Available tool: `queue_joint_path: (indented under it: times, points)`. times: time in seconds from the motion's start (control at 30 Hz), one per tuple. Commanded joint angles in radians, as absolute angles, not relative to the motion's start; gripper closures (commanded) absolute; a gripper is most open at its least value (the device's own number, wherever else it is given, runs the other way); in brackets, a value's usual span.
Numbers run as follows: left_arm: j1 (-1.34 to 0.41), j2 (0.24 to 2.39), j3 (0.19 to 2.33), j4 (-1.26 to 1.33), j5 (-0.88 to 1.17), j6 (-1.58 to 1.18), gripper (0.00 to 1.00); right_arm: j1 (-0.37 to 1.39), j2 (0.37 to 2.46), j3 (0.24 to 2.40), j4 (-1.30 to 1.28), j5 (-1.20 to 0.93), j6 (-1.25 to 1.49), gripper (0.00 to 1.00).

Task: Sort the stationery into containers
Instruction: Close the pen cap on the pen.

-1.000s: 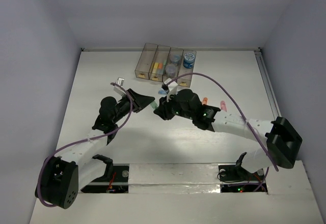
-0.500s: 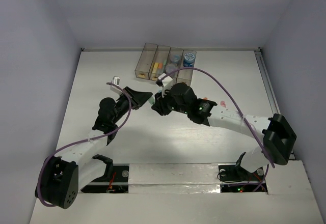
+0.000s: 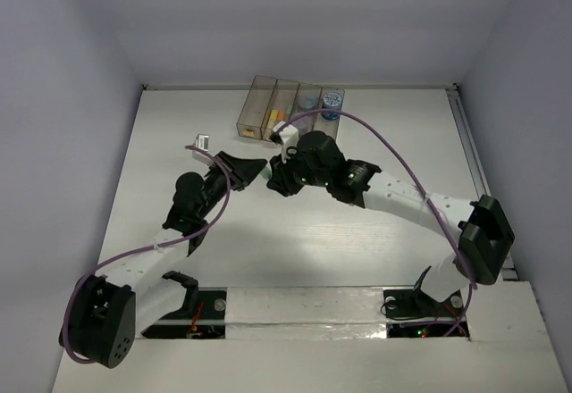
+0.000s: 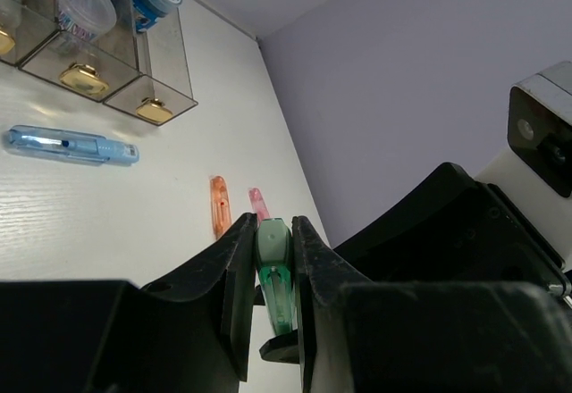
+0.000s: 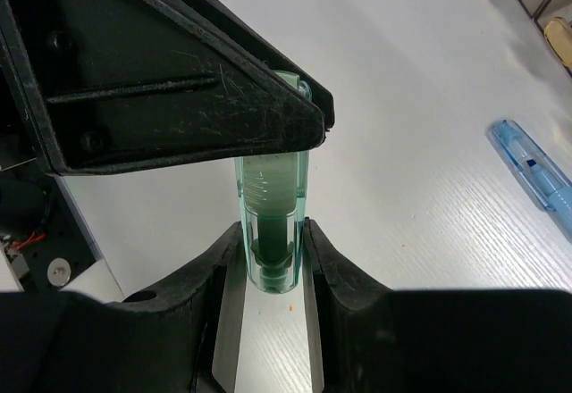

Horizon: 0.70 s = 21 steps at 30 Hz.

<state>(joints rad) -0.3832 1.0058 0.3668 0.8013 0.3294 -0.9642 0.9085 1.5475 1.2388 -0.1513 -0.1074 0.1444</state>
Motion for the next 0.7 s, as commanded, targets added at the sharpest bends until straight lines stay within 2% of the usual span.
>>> queue_joint_path:
  times: [0.0,0.3,0.5,0.67]
  points:
    - [-0.446,1.015,0.356,0.696,0.485,-0.928,1.0,0.873,1.516,1.387,0.103,-0.139,0.115,1.0]
    - [-0.476,1.042,0.37,0.687,0.471,-0.92,1.0,0.861,1.558,1.505,0.038,-0.163,0.098,1.0]
    - [-0.476,1.009,0.39,0.618,0.434,-0.874,1.0,0.784,1.497,1.413,0.101,-0.204,0.169,1.0]
    - [-0.485,1.045,0.397,0.632,0.453,-0.881,1.0,0.784,1.546,1.425,0.121,-0.27,0.219,1.0]
